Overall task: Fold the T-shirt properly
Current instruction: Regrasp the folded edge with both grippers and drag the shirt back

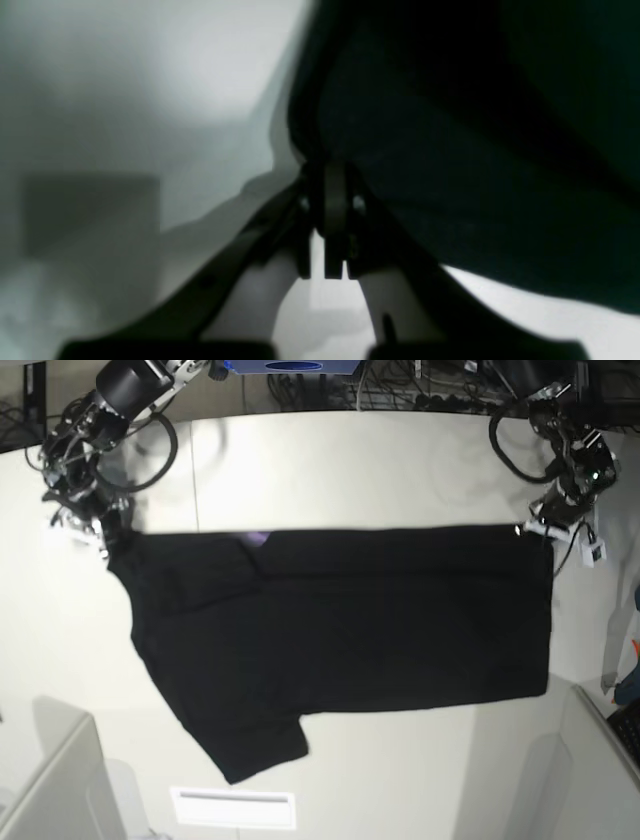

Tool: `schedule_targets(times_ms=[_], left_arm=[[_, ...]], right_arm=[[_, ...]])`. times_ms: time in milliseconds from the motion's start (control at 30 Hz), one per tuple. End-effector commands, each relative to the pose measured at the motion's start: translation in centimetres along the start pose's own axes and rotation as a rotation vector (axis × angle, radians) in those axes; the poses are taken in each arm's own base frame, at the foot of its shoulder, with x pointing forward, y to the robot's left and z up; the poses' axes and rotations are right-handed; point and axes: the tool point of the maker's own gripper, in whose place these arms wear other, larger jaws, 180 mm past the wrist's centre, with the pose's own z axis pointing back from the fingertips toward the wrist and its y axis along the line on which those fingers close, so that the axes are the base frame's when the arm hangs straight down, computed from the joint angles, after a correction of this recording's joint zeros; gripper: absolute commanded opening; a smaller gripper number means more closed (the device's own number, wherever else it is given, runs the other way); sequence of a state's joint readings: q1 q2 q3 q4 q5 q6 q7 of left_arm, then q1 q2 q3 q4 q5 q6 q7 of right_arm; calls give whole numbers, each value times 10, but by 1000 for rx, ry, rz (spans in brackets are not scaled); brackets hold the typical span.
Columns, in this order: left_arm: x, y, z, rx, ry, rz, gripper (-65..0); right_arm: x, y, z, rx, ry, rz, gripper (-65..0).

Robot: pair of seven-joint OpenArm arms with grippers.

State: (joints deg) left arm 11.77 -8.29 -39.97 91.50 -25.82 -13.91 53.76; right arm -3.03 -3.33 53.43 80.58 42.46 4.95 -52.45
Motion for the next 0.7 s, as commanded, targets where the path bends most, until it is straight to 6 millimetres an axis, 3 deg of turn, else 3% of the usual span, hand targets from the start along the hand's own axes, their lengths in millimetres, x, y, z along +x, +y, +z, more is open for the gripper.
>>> schedule_targets(times_ms=[0, 167, 333, 500, 667], left_arm=[[6, 5, 9, 19, -17, -47, -650], [-19, 30, 35, 81, 32, -132, -650], [-37, 50, 51, 127, 86, -183, -650], [-53, 59, 57, 144, 128, -191, -650], [-63, 63, 61, 151, 151, -193, -650]], right_arm=[[-7, -18, 11, -75, 36, 20, -650], [-26, -40, 54, -78, 80, 22, -650], [-49, -75, 83, -116, 120, -24, -650], [-64, -98, 99, -166, 154, -39, -650], [-64, -101, 101, -172, 153, -39, -650]])
